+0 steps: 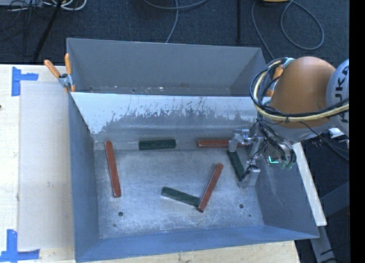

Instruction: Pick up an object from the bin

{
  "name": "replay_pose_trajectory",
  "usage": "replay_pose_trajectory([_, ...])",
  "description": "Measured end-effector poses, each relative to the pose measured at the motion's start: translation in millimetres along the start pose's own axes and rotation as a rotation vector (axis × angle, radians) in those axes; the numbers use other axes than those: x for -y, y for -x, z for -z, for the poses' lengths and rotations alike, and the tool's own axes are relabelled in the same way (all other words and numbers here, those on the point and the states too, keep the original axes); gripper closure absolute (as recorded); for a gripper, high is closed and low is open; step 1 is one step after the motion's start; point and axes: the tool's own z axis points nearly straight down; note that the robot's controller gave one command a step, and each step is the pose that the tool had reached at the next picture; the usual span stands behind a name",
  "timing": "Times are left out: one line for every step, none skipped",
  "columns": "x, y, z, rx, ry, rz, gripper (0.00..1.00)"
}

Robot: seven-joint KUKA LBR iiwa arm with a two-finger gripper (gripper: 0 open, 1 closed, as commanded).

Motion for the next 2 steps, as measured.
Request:
replay_pose_trajectory([-21, 22.7, -106, 0.002, 0.001, 0.176, 0.00])
replay_pose_trajectory([-60, -25.0, -106, 0.002, 0.001, 0.244, 0.00])
